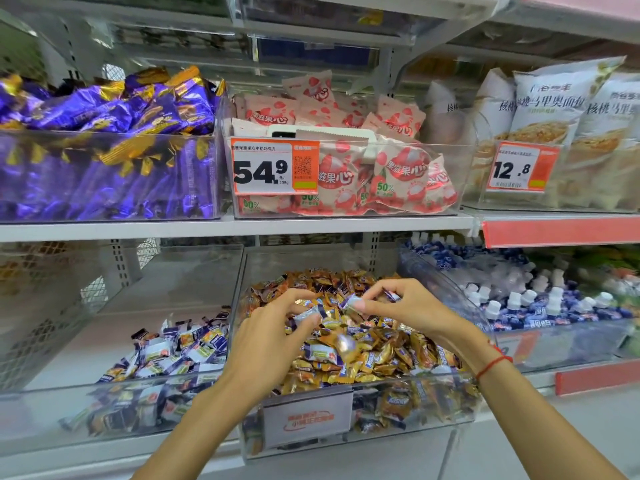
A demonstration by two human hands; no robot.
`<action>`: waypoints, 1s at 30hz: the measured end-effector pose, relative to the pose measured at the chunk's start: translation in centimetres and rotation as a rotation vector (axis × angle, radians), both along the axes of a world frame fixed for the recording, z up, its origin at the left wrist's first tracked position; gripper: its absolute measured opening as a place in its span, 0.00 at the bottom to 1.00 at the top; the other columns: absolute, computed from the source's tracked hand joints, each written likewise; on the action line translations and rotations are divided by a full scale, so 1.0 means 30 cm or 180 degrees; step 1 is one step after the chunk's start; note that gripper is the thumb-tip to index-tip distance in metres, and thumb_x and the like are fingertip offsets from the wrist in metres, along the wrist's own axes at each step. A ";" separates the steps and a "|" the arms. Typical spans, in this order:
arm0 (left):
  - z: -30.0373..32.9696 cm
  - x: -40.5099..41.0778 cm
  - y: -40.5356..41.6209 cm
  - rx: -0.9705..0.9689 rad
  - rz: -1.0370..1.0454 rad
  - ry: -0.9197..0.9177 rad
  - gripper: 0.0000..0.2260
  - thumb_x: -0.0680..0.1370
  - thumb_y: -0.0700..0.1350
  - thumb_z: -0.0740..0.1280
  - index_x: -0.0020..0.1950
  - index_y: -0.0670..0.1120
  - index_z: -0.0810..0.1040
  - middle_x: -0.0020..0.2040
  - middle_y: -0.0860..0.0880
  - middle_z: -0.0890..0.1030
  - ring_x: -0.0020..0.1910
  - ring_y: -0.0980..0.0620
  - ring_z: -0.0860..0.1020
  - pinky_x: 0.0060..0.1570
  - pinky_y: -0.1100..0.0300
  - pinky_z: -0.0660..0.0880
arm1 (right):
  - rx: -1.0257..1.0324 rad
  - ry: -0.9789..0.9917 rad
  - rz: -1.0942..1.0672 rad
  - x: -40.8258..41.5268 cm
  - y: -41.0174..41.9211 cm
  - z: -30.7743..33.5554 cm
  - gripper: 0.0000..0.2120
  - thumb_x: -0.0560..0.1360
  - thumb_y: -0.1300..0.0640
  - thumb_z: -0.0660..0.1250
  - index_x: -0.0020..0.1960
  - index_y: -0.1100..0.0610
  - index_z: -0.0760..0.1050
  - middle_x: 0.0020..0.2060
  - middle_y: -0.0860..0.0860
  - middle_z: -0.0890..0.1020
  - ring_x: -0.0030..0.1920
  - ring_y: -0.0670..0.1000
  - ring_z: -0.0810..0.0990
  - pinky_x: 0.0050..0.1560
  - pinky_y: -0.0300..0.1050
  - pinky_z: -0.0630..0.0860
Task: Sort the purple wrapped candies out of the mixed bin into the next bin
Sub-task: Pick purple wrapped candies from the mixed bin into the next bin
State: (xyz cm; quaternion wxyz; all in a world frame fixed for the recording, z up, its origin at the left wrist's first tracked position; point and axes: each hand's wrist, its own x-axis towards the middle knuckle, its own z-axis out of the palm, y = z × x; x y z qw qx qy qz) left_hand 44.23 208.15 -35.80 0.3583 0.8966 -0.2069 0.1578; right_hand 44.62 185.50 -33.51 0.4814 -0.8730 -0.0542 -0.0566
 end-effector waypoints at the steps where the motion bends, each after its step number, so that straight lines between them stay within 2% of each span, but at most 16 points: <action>1: 0.005 -0.004 0.003 -0.0029 0.0006 0.0012 0.12 0.78 0.56 0.64 0.62 0.63 0.73 0.56 0.61 0.81 0.45 0.58 0.81 0.51 0.57 0.77 | 0.0043 0.0078 -0.0007 0.002 -0.005 -0.001 0.12 0.72 0.45 0.71 0.41 0.54 0.82 0.49 0.49 0.83 0.54 0.40 0.78 0.54 0.37 0.67; 3: 0.011 -0.009 0.009 0.0003 0.0010 -0.0004 0.13 0.79 0.55 0.64 0.63 0.61 0.74 0.58 0.62 0.79 0.49 0.62 0.79 0.53 0.60 0.76 | 0.0002 0.0235 0.0022 0.003 -0.009 -0.005 0.13 0.77 0.45 0.65 0.41 0.53 0.79 0.55 0.44 0.79 0.62 0.43 0.74 0.60 0.42 0.65; 5: 0.013 -0.015 0.013 0.0108 0.0008 -0.0015 0.12 0.79 0.54 0.63 0.63 0.59 0.76 0.57 0.64 0.77 0.41 0.65 0.78 0.48 0.63 0.74 | -0.0155 0.0355 0.0052 0.006 -0.008 -0.017 0.13 0.79 0.46 0.62 0.42 0.53 0.76 0.58 0.44 0.76 0.65 0.45 0.70 0.62 0.45 0.64; 7: 0.008 -0.018 0.013 0.0152 -0.0039 0.0048 0.12 0.80 0.53 0.63 0.62 0.58 0.76 0.56 0.64 0.76 0.37 0.63 0.78 0.47 0.62 0.76 | -0.0382 0.0417 -0.0035 0.007 -0.005 -0.028 0.12 0.80 0.45 0.61 0.47 0.53 0.74 0.57 0.46 0.73 0.62 0.46 0.70 0.61 0.44 0.65; 9: -0.004 -0.016 0.011 0.0223 -0.0103 0.0076 0.11 0.80 0.53 0.63 0.62 0.58 0.76 0.57 0.63 0.79 0.44 0.60 0.80 0.49 0.60 0.78 | -0.0587 0.0317 -0.0251 0.006 0.001 -0.028 0.11 0.81 0.46 0.58 0.53 0.54 0.70 0.53 0.46 0.72 0.54 0.47 0.72 0.54 0.43 0.67; 11: -0.022 -0.009 0.010 0.0438 -0.0167 0.0048 0.10 0.81 0.54 0.61 0.62 0.61 0.75 0.50 0.59 0.83 0.40 0.60 0.80 0.45 0.59 0.78 | -0.0604 0.0137 -0.0398 -0.003 0.006 -0.011 0.10 0.82 0.50 0.57 0.58 0.55 0.67 0.53 0.48 0.74 0.50 0.50 0.73 0.49 0.44 0.69; 13: -0.038 -0.004 0.011 0.0736 -0.0270 0.0000 0.12 0.82 0.54 0.59 0.64 0.63 0.73 0.39 0.56 0.82 0.37 0.58 0.77 0.40 0.63 0.74 | -0.0705 0.0159 -0.0291 -0.015 0.002 0.015 0.10 0.83 0.52 0.56 0.62 0.55 0.67 0.55 0.51 0.76 0.55 0.57 0.76 0.52 0.49 0.72; 14: -0.038 -0.005 0.011 0.0854 -0.0328 0.0009 0.13 0.82 0.54 0.58 0.66 0.63 0.72 0.37 0.57 0.80 0.39 0.59 0.76 0.39 0.64 0.71 | -0.0842 0.0278 -0.0152 -0.020 0.002 0.027 0.11 0.83 0.52 0.56 0.63 0.53 0.67 0.56 0.52 0.77 0.58 0.60 0.76 0.56 0.53 0.72; 15: -0.037 -0.005 0.011 0.0945 -0.0386 0.0056 0.14 0.82 0.54 0.59 0.67 0.62 0.71 0.40 0.59 0.80 0.45 0.61 0.75 0.41 0.63 0.69 | -0.1001 0.0453 -0.0011 -0.025 0.003 0.037 0.11 0.83 0.52 0.55 0.64 0.52 0.67 0.58 0.54 0.76 0.61 0.62 0.75 0.59 0.55 0.72; 17: -0.031 0.001 0.012 0.1077 -0.0475 0.0141 0.17 0.80 0.57 0.62 0.70 0.62 0.69 0.58 0.60 0.79 0.60 0.59 0.73 0.49 0.61 0.69 | -0.1299 0.0825 0.0202 -0.028 0.015 0.046 0.10 0.83 0.52 0.54 0.63 0.50 0.68 0.64 0.58 0.74 0.59 0.60 0.75 0.58 0.53 0.72; 19: -0.033 0.010 0.007 0.1221 -0.0431 0.0145 0.23 0.77 0.60 0.65 0.72 0.61 0.67 0.66 0.57 0.75 0.66 0.55 0.71 0.54 0.59 0.69 | -0.1578 0.1053 0.0378 -0.028 0.030 0.040 0.09 0.82 0.51 0.56 0.61 0.47 0.68 0.67 0.56 0.71 0.54 0.54 0.74 0.53 0.46 0.69; 21: -0.040 0.014 -0.007 0.1261 -0.0290 0.0109 0.25 0.75 0.62 0.67 0.71 0.61 0.68 0.65 0.56 0.76 0.65 0.53 0.72 0.53 0.58 0.70 | -0.1775 0.1066 0.0547 -0.016 0.025 0.019 0.11 0.79 0.49 0.64 0.60 0.45 0.69 0.71 0.49 0.66 0.64 0.52 0.70 0.59 0.45 0.67; 23: -0.048 0.015 -0.026 0.1104 -0.0165 0.0012 0.21 0.74 0.62 0.67 0.65 0.59 0.74 0.58 0.56 0.80 0.59 0.54 0.76 0.47 0.59 0.71 | -0.1964 0.0842 0.0599 -0.007 0.012 -0.003 0.12 0.74 0.47 0.71 0.55 0.42 0.72 0.71 0.47 0.66 0.71 0.51 0.65 0.67 0.47 0.65; 25: -0.054 0.015 -0.040 0.0934 -0.0094 -0.0062 0.17 0.75 0.61 0.67 0.61 0.58 0.78 0.53 0.56 0.82 0.54 0.55 0.77 0.42 0.60 0.69 | -0.1968 0.0518 0.0434 0.002 -0.004 -0.017 0.09 0.71 0.47 0.74 0.47 0.43 0.76 0.67 0.47 0.72 0.69 0.50 0.68 0.68 0.50 0.66; 27: -0.058 0.014 -0.047 0.0847 -0.0079 -0.0172 0.14 0.76 0.61 0.66 0.58 0.57 0.79 0.51 0.56 0.83 0.52 0.55 0.78 0.41 0.60 0.70 | -0.1959 0.0223 0.0096 0.009 -0.025 -0.026 0.08 0.70 0.46 0.75 0.43 0.45 0.77 0.62 0.48 0.77 0.65 0.52 0.74 0.64 0.52 0.71; 30: -0.053 0.004 -0.048 0.0651 -0.0118 -0.0314 0.11 0.77 0.59 0.65 0.54 0.55 0.79 0.46 0.56 0.82 0.48 0.56 0.78 0.38 0.60 0.67 | -0.1896 0.0107 -0.0066 0.010 -0.037 -0.044 0.10 0.69 0.44 0.75 0.42 0.47 0.78 0.57 0.48 0.79 0.60 0.51 0.77 0.59 0.51 0.74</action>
